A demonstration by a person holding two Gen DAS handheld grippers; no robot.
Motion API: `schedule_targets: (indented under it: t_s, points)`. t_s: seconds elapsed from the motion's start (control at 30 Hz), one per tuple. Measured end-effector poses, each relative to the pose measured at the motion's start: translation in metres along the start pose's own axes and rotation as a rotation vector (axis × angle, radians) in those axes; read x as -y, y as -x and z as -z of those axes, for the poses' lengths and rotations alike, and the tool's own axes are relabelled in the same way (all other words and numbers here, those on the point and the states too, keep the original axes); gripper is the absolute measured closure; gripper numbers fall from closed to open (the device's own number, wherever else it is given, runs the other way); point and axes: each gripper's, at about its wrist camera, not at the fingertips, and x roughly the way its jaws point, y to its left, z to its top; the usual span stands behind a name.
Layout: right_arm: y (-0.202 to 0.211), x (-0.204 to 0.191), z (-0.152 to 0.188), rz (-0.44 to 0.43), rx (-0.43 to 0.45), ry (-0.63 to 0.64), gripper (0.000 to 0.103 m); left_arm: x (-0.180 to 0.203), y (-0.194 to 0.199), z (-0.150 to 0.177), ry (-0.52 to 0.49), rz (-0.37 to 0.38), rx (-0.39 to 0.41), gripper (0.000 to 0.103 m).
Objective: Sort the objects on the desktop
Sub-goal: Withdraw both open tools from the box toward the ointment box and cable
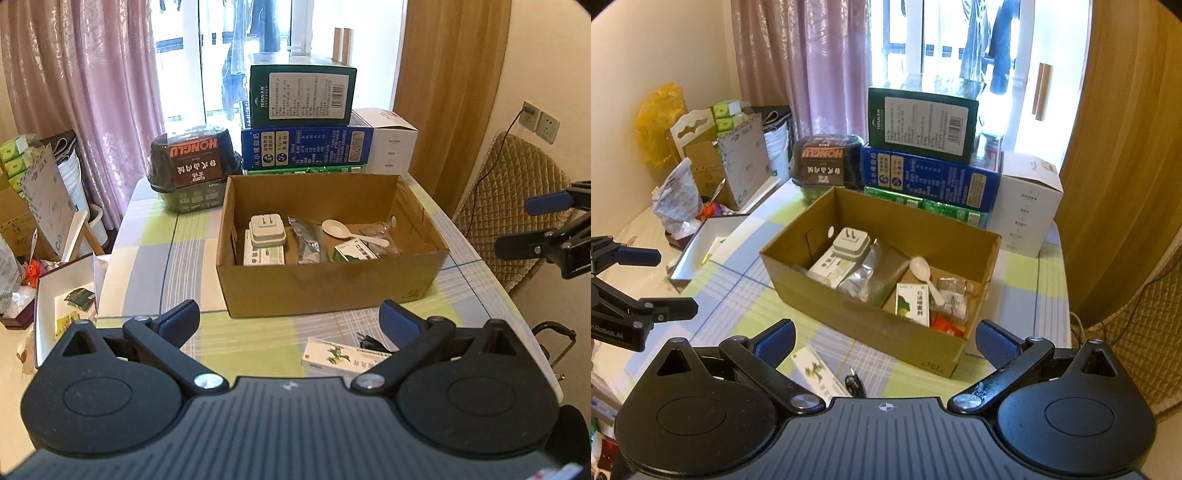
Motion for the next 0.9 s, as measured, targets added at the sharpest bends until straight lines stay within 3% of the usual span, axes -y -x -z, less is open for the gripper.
schedule_targets:
  t_s: [0.33,0.57,0.9]
  points:
    - [0.011,-0.001,0.044,0.014,0.0,0.043,0.002,0.011,0.002,0.05,-0.002,0.009,-0.024,0.002]
    - [0.003,0.008,0.08,0.009,-0.043,0.034,0.002,0.02,-0.012,0.083,-0.025,-0.005,-0.047,0.002]
    - [-0.021,0.023,0.124,-0.03,-0.12,-0.042,0.002,0.028,-0.037,0.118,0.022,0.036,-0.124,0.002]
